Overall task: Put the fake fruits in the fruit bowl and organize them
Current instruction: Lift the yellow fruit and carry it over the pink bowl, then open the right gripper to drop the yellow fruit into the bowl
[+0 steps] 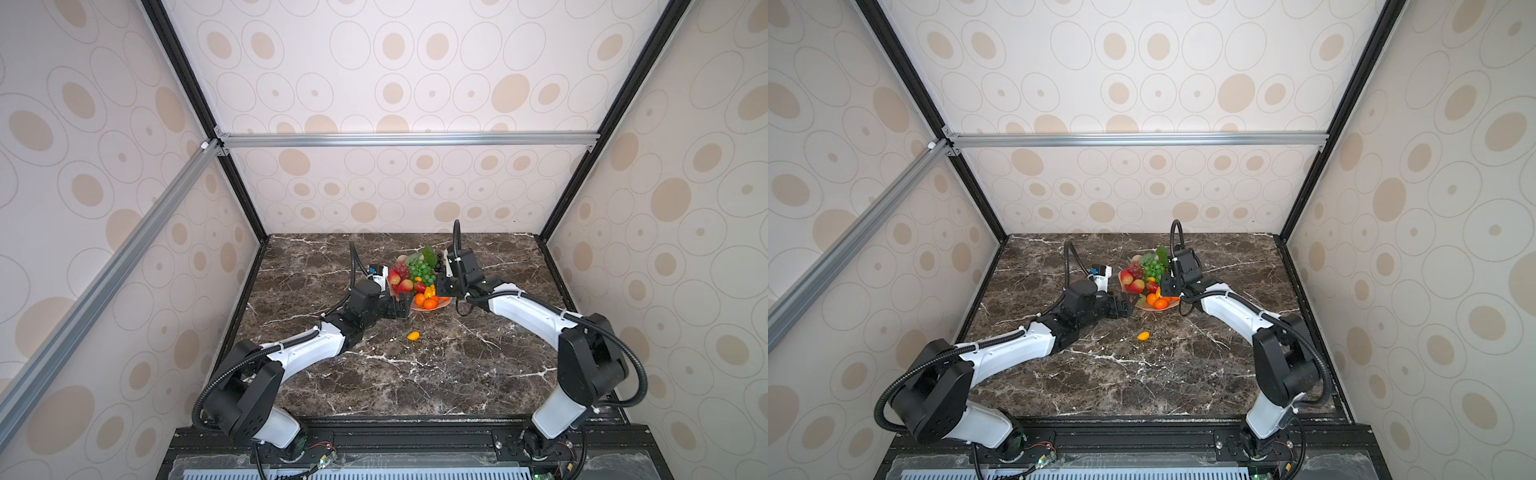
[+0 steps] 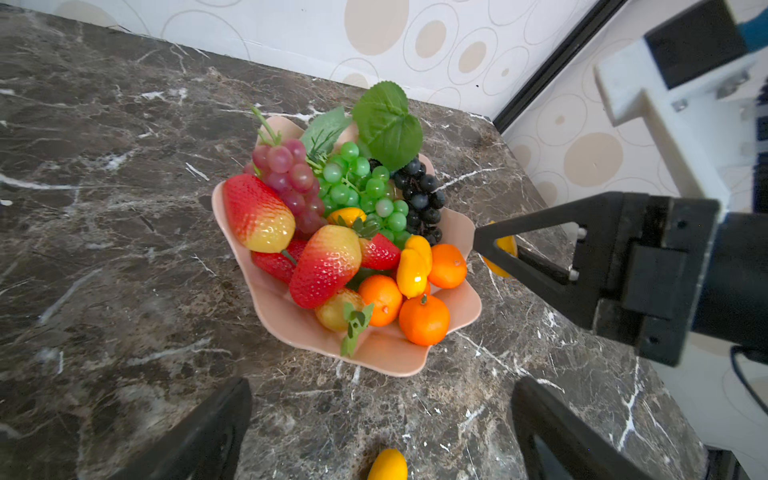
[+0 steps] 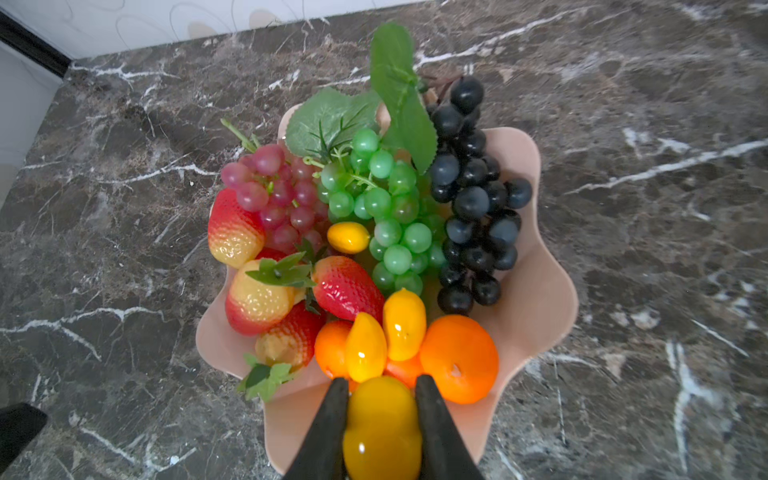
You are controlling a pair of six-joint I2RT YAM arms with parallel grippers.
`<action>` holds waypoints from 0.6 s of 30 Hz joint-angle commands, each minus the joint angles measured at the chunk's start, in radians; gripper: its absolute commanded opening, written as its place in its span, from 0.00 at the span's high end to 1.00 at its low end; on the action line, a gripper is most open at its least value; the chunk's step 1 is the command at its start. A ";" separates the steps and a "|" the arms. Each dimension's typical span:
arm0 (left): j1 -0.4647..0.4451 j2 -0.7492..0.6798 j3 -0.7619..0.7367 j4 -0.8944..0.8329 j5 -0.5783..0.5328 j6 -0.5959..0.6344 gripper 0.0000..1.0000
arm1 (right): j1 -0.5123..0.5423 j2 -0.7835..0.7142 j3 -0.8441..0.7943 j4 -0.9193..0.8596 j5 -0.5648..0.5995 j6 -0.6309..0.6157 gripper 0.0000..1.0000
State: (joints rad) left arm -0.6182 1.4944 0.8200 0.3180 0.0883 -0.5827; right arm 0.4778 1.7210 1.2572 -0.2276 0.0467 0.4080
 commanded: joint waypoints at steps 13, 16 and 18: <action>0.032 -0.007 0.049 -0.021 0.010 -0.014 0.02 | -0.024 0.290 0.344 -0.179 -0.115 -0.091 0.74; 0.035 -0.012 0.044 -0.023 0.007 -0.015 0.02 | -0.024 0.323 0.386 -0.199 -0.124 -0.100 0.73; 0.036 -0.015 0.042 -0.023 0.007 -0.017 0.02 | -0.023 0.344 0.411 -0.215 -0.125 -0.102 0.72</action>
State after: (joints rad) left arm -0.5915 1.5055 0.8444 0.3042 0.0975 -0.5877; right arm 0.4561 2.0377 1.6272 -0.3923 -0.0628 0.3264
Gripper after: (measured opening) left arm 0.983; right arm 0.278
